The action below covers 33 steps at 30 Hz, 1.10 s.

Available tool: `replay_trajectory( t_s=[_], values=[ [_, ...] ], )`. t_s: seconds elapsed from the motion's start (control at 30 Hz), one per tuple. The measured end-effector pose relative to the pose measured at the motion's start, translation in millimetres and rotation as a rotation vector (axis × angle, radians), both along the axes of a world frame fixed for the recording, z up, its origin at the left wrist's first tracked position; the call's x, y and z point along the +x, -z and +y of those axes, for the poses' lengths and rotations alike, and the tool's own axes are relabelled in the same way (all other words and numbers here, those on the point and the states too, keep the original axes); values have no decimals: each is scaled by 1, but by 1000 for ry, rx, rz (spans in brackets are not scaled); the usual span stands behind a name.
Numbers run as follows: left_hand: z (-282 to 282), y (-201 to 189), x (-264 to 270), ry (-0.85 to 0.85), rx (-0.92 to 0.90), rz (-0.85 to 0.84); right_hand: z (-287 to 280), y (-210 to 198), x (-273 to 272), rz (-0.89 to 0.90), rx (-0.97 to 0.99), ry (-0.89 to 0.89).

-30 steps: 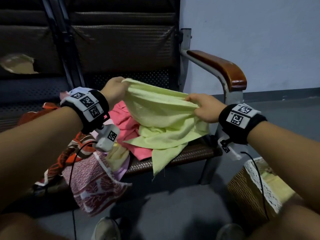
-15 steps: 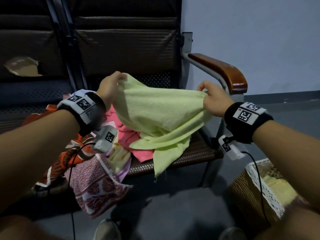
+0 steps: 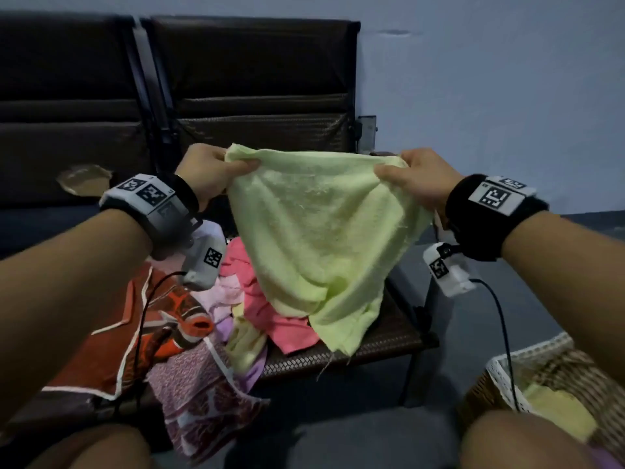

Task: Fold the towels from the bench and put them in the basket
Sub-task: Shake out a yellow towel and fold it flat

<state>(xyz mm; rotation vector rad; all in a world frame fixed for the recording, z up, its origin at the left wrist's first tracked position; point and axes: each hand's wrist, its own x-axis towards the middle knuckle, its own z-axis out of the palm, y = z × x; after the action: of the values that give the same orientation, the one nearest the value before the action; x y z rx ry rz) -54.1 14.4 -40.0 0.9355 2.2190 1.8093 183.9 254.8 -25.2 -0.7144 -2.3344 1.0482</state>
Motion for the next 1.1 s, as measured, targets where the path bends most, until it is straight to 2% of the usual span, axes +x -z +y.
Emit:
replay_trajectory(
  t_s=[0.13, 0.27, 0.37, 0.53, 0.6, 0.67, 0.73, 0.8, 0.83, 0.87, 0.97, 1.03, 1.1],
  values=[
    [11, -38, 7, -140, 138, -78, -8, -34, -10, 8, -96, 105],
    [39, -57, 34, -153, 225, -243, -21, -51, -24, -36, -318, 108],
    [55, -57, 70, -50, 233, -273, -33, -55, -32, 16, -434, 68],
    [67, -43, 115, 289, 129, -143, -49, -56, -37, 49, -579, -105],
    [68, -41, 121, 375, 56, -136, -51, -54, -36, -20, -542, -143],
    [65, -41, 120, 427, 36, -220, -49, -51, -33, -70, -455, -109],
    [63, -42, 113, 305, 71, -202, -45, -49, -30, -73, -405, -101],
    [62, -41, 100, 137, 136, -75, -45, -47, -26, -77, -418, -193],
    [62, -40, 95, 126, 146, -59, -45, -47, -25, -79, -431, -239],
    [61, -39, 89, 191, 129, -96, -46, -47, -24, -79, -435, -270],
    [61, -35, 75, 524, -13, -298, -41, -48, -25, -57, -455, -280],
    [62, -34, 68, 536, -98, -335, -33, -48, -24, -104, -397, -274],
    [69, -32, 59, 474, -123, -287, -20, -47, -23, -272, -184, -282]
  ],
)
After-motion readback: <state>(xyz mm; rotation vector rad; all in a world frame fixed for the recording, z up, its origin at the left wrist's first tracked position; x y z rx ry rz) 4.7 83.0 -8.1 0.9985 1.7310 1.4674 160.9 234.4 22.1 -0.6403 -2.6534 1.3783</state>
